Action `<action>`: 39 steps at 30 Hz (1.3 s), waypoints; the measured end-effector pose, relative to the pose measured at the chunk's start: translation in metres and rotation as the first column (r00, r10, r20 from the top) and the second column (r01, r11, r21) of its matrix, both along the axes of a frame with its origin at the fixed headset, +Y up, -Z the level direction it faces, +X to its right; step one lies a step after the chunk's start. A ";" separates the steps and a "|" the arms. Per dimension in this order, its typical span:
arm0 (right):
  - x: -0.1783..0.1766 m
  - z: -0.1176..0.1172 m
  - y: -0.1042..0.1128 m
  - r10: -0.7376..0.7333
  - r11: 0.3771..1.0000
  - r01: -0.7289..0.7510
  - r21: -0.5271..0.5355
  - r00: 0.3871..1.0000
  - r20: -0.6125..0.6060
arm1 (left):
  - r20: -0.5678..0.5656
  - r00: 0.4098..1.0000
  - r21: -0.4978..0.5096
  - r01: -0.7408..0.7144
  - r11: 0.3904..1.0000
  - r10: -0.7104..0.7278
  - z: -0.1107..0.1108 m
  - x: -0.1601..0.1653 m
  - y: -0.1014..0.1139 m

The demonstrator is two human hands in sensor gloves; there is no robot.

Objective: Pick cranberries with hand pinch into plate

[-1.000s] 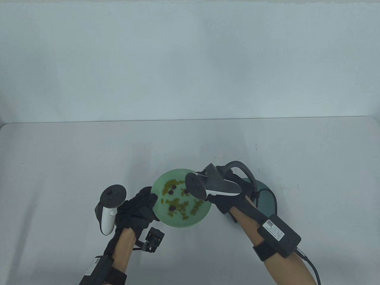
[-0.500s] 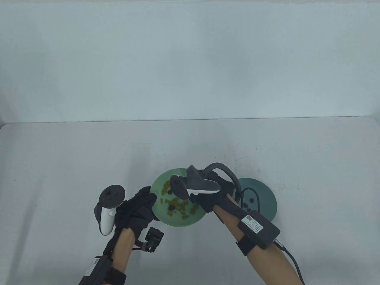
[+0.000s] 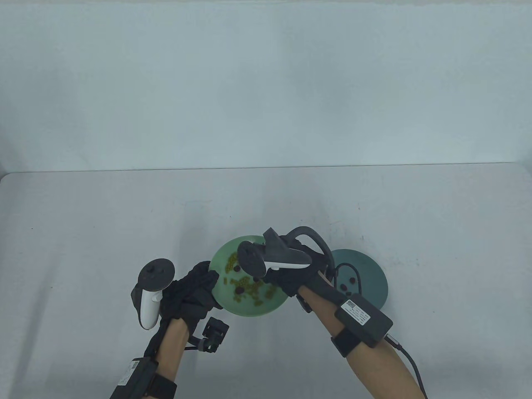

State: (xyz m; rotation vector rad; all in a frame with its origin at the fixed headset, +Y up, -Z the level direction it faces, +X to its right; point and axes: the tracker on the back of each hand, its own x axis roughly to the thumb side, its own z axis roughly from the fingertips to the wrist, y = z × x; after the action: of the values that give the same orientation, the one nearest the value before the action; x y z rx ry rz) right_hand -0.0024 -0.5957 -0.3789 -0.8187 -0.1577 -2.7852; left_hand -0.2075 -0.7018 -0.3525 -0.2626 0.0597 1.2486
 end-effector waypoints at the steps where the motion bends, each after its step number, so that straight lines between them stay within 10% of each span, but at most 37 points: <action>1: -0.001 0.000 -0.002 0.008 1.000 -0.008 0.006 1.000 0.000 | -0.001 1.000 0.000 0.000 1.000 0.000 0.000 0.000 0.000; 39: -0.019 0.006 -0.031 0.101 0.990 -0.093 0.105 0.993 -0.067 | -0.020 1.000 0.003 0.006 1.000 -0.006 0.000 -0.003 0.001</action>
State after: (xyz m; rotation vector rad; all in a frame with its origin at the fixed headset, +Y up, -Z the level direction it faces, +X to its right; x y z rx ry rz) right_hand -0.0214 -0.6267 -0.3727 -0.8609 -0.0411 -2.6446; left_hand -0.2103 -0.7004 -0.3525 -0.2471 0.0758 1.2456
